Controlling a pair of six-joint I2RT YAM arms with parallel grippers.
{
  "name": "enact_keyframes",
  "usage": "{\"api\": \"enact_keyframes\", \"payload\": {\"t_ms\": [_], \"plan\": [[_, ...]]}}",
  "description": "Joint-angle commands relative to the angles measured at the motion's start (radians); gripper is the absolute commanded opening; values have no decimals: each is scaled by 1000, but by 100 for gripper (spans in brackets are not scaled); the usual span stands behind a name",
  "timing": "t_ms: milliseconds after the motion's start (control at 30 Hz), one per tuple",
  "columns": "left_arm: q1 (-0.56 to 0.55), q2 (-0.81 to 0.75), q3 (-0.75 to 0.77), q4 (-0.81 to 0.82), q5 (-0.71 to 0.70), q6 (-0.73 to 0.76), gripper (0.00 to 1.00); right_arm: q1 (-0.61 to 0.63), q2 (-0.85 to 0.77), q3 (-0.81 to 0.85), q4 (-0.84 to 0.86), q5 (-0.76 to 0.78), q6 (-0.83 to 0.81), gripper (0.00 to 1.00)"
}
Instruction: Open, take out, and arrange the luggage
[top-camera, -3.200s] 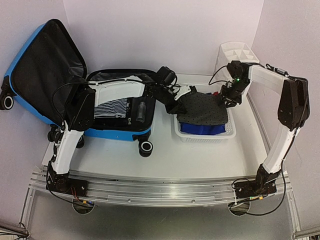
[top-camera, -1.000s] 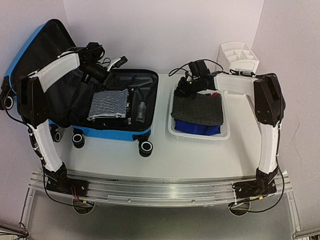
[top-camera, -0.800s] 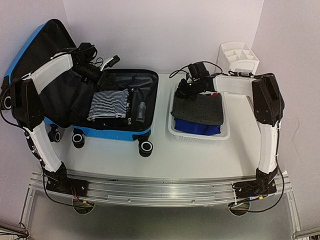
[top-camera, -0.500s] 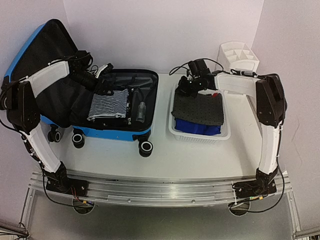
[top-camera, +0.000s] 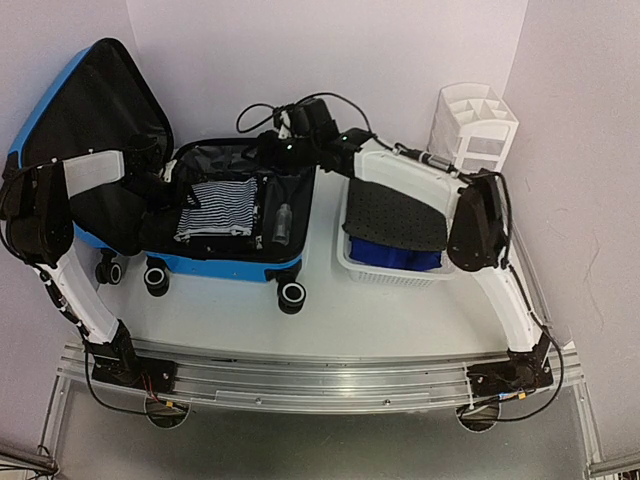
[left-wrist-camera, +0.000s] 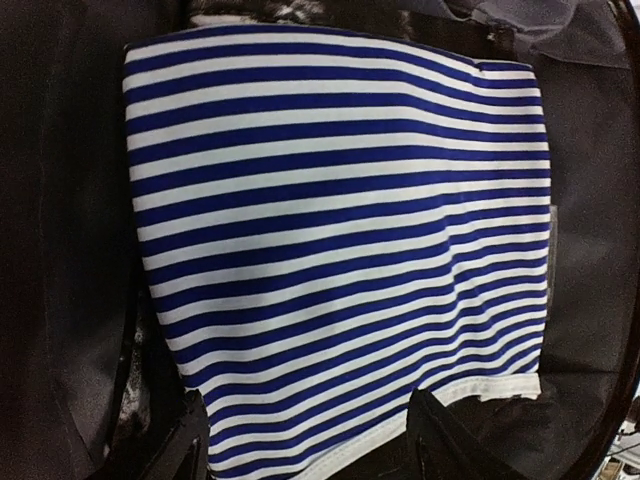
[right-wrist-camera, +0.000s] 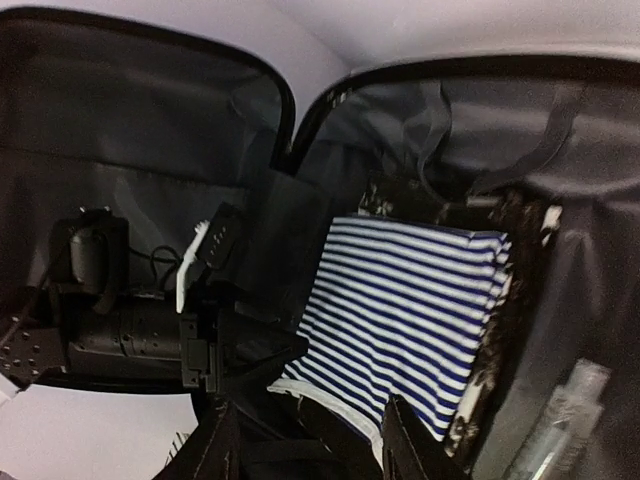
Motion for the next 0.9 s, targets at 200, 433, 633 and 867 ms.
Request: {"api": "enact_keyframes", "payload": {"t_ms": [200,433,633,867], "plan": [[18,-14,-68,163,-59,-96,64,91,302,244,-64,84,98,38],[24,-24,-106,210,-63,-107,64,130,306,227,-89,231,20,40],[26,-25,-126,231,-55,-128,63,145,254,204,-112,341,-40,43],[27,-14,-123,246,-29,-167,58,146,235,191,-133,389,-50,45]]}}
